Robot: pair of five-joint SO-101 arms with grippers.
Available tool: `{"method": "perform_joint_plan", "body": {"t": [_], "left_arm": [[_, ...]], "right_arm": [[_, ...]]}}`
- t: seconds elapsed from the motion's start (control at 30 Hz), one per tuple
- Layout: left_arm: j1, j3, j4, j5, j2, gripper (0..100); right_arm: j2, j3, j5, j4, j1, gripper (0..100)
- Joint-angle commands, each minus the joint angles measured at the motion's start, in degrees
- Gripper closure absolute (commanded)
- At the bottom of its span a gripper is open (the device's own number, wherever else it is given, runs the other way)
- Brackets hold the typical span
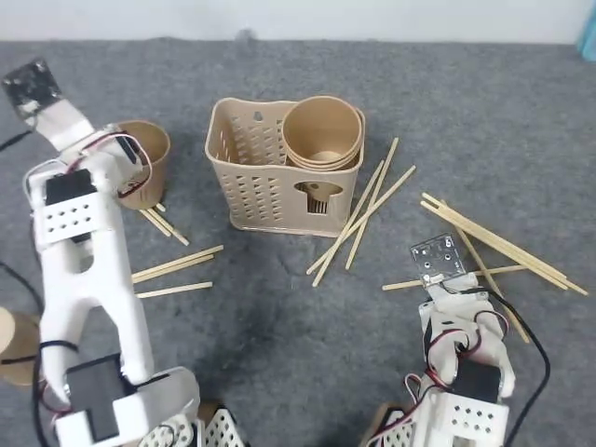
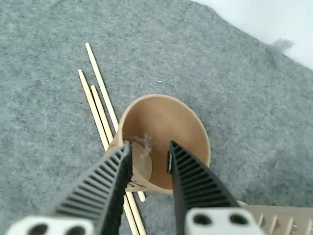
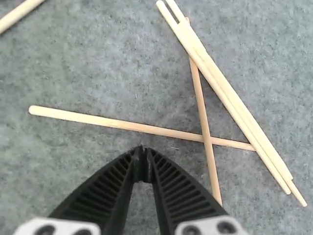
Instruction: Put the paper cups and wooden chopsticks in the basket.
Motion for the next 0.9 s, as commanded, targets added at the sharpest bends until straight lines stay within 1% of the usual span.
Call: {"method": "perform_joint_plan", "body": {"t": [0.0,0.07,0.2,0.3,0.37,0.5,0.6,0.8,0.87], "left_arm": [[-1.9,-1.7,1.8,-3.7,-1.0,88],[-3.2,-2.2,3.3,-4.9,-1.0,88],[-5.6,-2.9,5.9,-4.9,-1.0,88],[-5.9,-2.4,5.7,-5.0,-0.3,88],[-5.7,-1.4,4.0,-5.0,0.0,88],[-5.5,-0.2,-3.1,-4.7,2.9,88],[-5.6,-0.5,-6.0,-4.6,5.7,88],[-5.3,-0.5,-7.0,-4.6,6.7,88],[-4.7,-1.2,-6.7,-3.4,6.7,88]], "right_arm": [[0.0,0.0,1.1,0.2,-0.2,99.1],[0.0,0.0,1.1,0.1,-0.2,99.1],[0.0,0.1,1.1,0.0,-0.2,99.1],[0.0,0.1,1.1,0.0,-0.2,99.1],[0.0,0.1,1.1,0.0,-0.2,99.1],[0.0,0.1,1.1,0.0,-0.2,99.1],[0.0,0.1,1.1,0.1,-0.2,99.1],[0.0,0.1,1.1,0.0,-0.2,99.1],[0.0,0.1,1.1,0.0,-0.3,99.1]]}}
